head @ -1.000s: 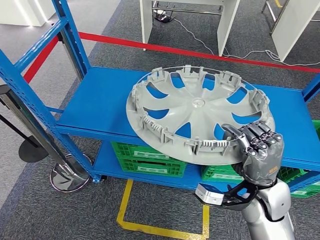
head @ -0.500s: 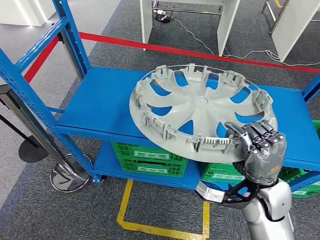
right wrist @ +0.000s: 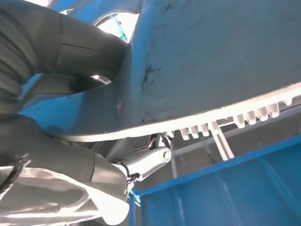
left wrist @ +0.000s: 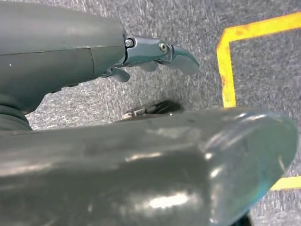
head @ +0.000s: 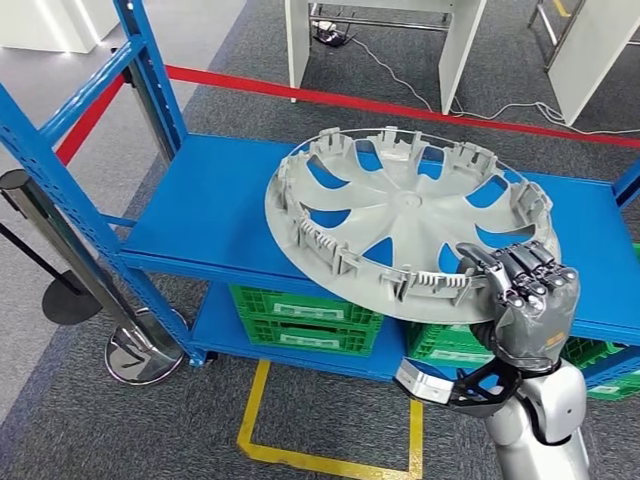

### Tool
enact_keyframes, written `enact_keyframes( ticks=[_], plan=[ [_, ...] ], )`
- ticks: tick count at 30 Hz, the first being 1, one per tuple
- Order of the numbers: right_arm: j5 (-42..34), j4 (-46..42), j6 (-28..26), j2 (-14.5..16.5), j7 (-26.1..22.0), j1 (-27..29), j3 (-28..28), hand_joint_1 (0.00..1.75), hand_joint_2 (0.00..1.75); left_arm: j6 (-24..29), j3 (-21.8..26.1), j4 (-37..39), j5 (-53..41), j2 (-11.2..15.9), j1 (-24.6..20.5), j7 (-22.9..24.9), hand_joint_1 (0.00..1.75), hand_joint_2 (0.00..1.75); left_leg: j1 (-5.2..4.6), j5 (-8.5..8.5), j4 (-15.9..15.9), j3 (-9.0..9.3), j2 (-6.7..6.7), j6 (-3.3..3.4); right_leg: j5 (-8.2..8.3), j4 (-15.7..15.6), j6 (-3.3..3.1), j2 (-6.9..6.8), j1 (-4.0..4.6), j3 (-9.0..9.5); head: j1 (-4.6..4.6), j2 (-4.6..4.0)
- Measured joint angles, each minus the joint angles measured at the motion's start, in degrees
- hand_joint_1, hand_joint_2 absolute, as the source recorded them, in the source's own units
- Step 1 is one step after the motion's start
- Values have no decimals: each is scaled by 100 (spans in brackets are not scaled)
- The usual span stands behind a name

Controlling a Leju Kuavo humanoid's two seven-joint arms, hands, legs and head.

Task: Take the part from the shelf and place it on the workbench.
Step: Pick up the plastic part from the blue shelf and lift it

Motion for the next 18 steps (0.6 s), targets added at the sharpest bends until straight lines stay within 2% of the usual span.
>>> enact_keyframes(
  ticks=[2,3,5,6,8,9,10,11,12,14,15,16,18],
  plan=[
    [4,-9,0,1,15,6,-14,175,175,10,-6,0,-13,-1,-7,4,0,0,2,16,20,-42,-4,-44,29,-113,-16,-3,22,60,-4,1],
    [6,-13,0,1,22,7,-21,175,175,16,-8,0,-20,10,-5,7,0,0,8,13,16,-51,-7,-67,28,-168,-26,-3,3,67,1,1],
    [5,-19,0,3,31,1,-27,175,175,28,-11,-1,-32,15,-14,8,0,0,17,-139,157,-122,-2,-142,34,-271,-67,-7,-43,92,-20,1],
    [4,-22,0,5,35,-3,-28,175,175,35,-11,-2,-35,18,-21,9,0,0,37,-298,371,-212,4,-191,38,-318,-88,-15,-69,99,-38,1],
    [3,-26,0,8,39,-3,-32,175,175,43,-11,-2,-41,13,-27,11,0,0,113,-671,1070,-481,18,-291,48,-304,-105,-41,-76,62,-64,1],
    [4,-26,0,9,38,2,-35,175,175,46,-11,-2,-41,15,-28,13,0,0,155,-777,1371,-590,22,-333,51,-281,-101,-55,-83,37,-66,1],
    [6,-26,0,11,34,6,-39,175,175,47,-11,-2,-43,16,-28,13,0,0,192,-783,1517,-632,24,-371,54,-250,-95,-64,-92,7,-65,1],
    [7,-26,0,14,26,8,-44,175,175,49,-11,-2,-44,18,-29,13,0,0,226,-675,1444,-576,27,-408,59,-214,-84,-70,-108,-28,-66,1],
    [8,-26,0,16,17,10,-50,175,175,52,-11,-2,-45,20,-31,13,0,0,259,-487,1166,-423,31,-443,66,-177,-67,-72,-128,-63,-66,1],
    [8,-30,0,20,-2,12,-66,175,175,58,-11,-3,-48,15,-42,14,0,0,288,-239,469,-63,29,-507,92,-119,3,-64,-154,-132,-78,1],
    [8,-34,0,22,-8,12,-72,175,175,60,-11,-3,-49,13,-47,14,0,0,284,-186,259,29,19,-495,117,-106,52,-56,-156,-158,-85,1],
    [7,-39,0,25,-11,13,-79,175,175,60,-11,-3,-50,9,-51,15,0,0,268,-193,177,44,7,-463,151,-106,108,-48,-151,-179,-91,2],
    [2,-45,0,30,-16,14,-95,175,175,60,-11,-2,-51,12,-50,15,0,0,240,-133,190,-35,-7,-340,233,-136,212,-37,-157,-202,-89,1]
  ],
)
